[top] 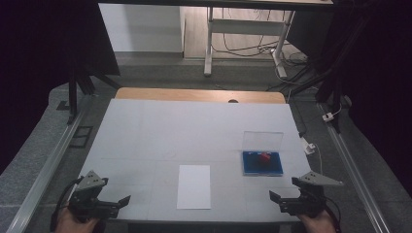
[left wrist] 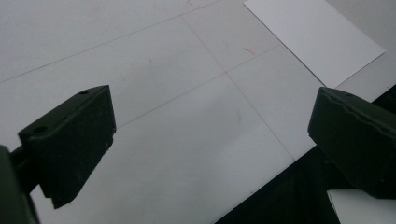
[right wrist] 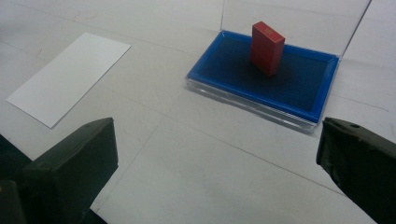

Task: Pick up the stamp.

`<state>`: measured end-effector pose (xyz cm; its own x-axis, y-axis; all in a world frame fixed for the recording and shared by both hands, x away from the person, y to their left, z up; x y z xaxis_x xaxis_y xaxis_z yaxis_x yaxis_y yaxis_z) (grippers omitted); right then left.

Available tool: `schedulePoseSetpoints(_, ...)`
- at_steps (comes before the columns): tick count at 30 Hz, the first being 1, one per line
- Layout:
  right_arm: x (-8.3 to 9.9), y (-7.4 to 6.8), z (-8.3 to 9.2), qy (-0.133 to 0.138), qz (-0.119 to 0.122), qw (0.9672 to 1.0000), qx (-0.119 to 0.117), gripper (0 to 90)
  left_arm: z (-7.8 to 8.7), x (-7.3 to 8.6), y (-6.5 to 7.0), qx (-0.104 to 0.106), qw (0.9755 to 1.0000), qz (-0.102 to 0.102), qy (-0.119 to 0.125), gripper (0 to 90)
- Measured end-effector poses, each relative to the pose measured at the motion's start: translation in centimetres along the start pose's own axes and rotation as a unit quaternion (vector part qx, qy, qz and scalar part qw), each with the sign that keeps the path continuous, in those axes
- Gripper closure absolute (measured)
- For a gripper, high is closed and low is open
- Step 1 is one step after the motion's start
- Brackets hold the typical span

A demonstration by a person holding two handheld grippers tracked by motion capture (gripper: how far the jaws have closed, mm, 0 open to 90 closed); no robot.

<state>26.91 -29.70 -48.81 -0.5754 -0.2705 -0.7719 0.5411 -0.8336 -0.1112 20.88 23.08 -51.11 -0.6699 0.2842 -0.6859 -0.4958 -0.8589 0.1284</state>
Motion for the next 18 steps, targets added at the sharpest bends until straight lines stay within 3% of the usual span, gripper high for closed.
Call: schedulePoseSetpoints(18, -0.04, -0.27, -0.18, -0.007, 0.012, 0.9999, -0.006, 0.0, -0.09, 0.12, 0.19, -0.002, 0.9999, -0.010, -0.007, 0.0)
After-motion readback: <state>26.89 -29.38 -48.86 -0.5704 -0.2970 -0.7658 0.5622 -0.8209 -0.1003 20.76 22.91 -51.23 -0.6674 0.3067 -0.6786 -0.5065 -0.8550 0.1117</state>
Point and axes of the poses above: each handheld gripper's, and its own axes: z roughly backward along the jaws, x roughly out of its underside, y roughly to its right, the point moved 5 cm from there along -z, roughly forward along the jaws
